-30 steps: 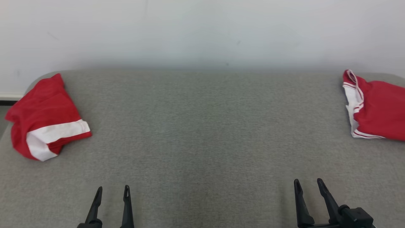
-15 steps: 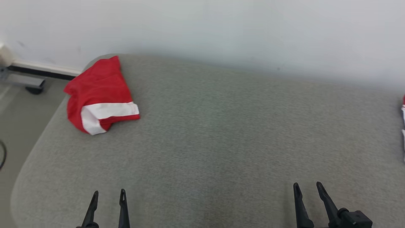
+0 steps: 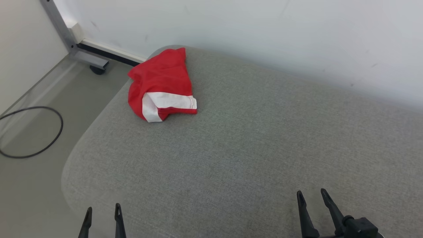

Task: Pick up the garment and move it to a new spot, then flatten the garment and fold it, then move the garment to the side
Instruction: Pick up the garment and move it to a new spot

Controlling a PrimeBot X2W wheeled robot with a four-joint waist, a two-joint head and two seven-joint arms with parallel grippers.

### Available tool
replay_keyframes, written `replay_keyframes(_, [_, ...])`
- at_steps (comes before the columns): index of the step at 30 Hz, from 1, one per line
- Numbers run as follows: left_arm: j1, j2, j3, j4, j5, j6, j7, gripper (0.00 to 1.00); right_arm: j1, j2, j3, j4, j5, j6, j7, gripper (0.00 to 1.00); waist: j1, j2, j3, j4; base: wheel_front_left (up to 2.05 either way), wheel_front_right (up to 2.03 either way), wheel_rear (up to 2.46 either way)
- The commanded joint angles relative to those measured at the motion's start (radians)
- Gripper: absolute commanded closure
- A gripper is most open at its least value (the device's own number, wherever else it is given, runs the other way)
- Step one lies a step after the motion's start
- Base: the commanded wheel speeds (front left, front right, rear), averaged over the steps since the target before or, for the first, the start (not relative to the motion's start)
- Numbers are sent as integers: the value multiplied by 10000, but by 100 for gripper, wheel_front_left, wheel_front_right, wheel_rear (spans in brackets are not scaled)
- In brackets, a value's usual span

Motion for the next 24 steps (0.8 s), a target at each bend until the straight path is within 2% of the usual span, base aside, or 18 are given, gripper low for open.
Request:
replay_keyframes(1, [142, -13, 66, -82, -143, 81, -31, 0, -136, 9, 38, 51, -78, -26, -3, 0, 0, 0, 188, 246, 0, 0, 0])
replay_keyframes(14, [204, -11, 115, -264, -221, 245, -31, 0, -354, -77, 214, 202, -77, -26, -3, 0, 0, 0, 295, 278, 0, 0, 0])
replay_keyframes(19, [-107, -10, 150, -107, -338, 138, -31, 0, -244, -90, 69, 119, -93, -26, -5, 0, 0, 0, 301, 240, 0, 0, 0])
replay_keyframes(24, [-897, -2, 527, 194, -552, -178, -31, 0, -175, -72, -325, -94, -179, -26, -3, 0, 0, 0, 364, 106, 0, 0, 0])
